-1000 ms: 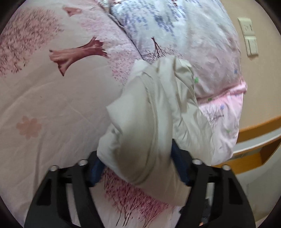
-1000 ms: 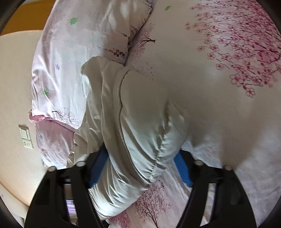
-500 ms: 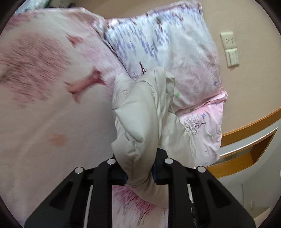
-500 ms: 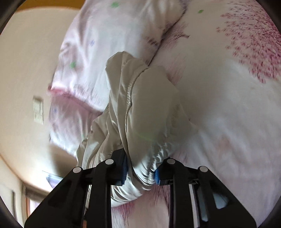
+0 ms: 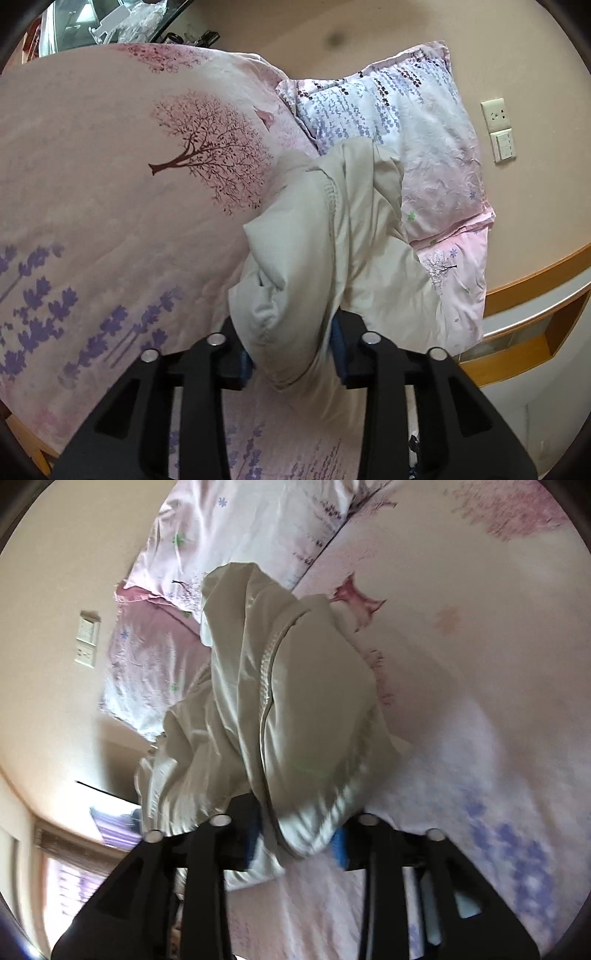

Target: Fold large clothes

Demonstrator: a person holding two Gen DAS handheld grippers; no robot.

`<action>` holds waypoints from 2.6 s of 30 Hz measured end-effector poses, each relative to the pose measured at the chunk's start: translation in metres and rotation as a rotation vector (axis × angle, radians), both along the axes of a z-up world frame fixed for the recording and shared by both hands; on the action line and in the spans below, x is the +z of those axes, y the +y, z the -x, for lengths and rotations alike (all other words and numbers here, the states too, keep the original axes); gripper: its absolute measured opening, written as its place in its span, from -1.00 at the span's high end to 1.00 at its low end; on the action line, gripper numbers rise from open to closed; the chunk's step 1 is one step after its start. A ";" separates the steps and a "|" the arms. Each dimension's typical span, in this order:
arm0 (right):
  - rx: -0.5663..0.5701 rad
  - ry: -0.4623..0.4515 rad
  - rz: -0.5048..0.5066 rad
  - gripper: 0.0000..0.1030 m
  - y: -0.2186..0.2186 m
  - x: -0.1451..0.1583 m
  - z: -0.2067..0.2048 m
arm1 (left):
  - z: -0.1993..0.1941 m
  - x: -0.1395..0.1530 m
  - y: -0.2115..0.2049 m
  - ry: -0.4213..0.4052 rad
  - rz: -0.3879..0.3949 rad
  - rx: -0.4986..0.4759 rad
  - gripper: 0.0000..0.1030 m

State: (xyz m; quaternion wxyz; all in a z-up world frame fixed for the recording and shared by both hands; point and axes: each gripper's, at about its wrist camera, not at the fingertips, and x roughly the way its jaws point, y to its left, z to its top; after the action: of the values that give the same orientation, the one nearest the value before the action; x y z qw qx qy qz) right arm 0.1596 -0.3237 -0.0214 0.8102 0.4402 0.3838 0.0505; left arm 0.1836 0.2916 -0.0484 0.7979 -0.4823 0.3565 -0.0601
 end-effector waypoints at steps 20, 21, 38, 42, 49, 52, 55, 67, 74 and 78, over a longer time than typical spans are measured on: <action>0.379 -0.261 0.753 0.26 0.210 0.094 -0.065 | -0.004 0.004 -0.011 0.010 -0.079 0.001 -0.19; 0.386 -0.249 0.763 0.26 0.215 0.091 -0.070 | -0.004 0.004 -0.012 0.013 -0.082 -0.001 -0.19; 0.434 -0.036 0.819 0.23 0.230 0.032 -0.094 | -0.016 0.021 -0.040 0.022 -0.415 -0.191 -0.49; 0.436 -0.022 0.813 0.23 0.230 0.030 -0.096 | -0.020 0.024 -0.046 0.032 -0.492 -0.223 -0.53; 0.424 -0.027 0.861 0.22 0.235 0.028 -0.095 | -0.019 0.023 -0.043 0.019 -0.471 -0.193 -0.35; 0.426 -0.026 0.868 0.22 0.236 0.028 -0.095 | -0.016 0.030 -0.043 0.003 -0.486 -0.164 0.02; 0.423 -0.027 0.881 0.22 0.237 0.027 -0.095 | -0.015 0.036 -0.040 -0.014 -0.464 -0.143 0.31; 0.393 -0.115 0.790 0.23 0.230 0.064 -0.096 | -0.017 0.034 -0.036 0.006 -0.422 -0.126 0.30; 0.504 0.074 0.816 0.23 0.256 0.040 -0.156 | -0.022 0.031 -0.038 0.016 -0.410 -0.122 -0.03; 0.571 0.140 0.806 0.22 0.261 0.032 -0.175 | -0.025 0.033 -0.043 0.018 -0.414 -0.131 -0.17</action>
State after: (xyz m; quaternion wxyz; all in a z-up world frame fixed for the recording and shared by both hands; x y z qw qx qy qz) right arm 0.3345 -0.0630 0.0104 0.8420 -0.0282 0.5315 0.0884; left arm 0.2083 0.2485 -0.0151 0.8711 -0.2844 0.3990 -0.0332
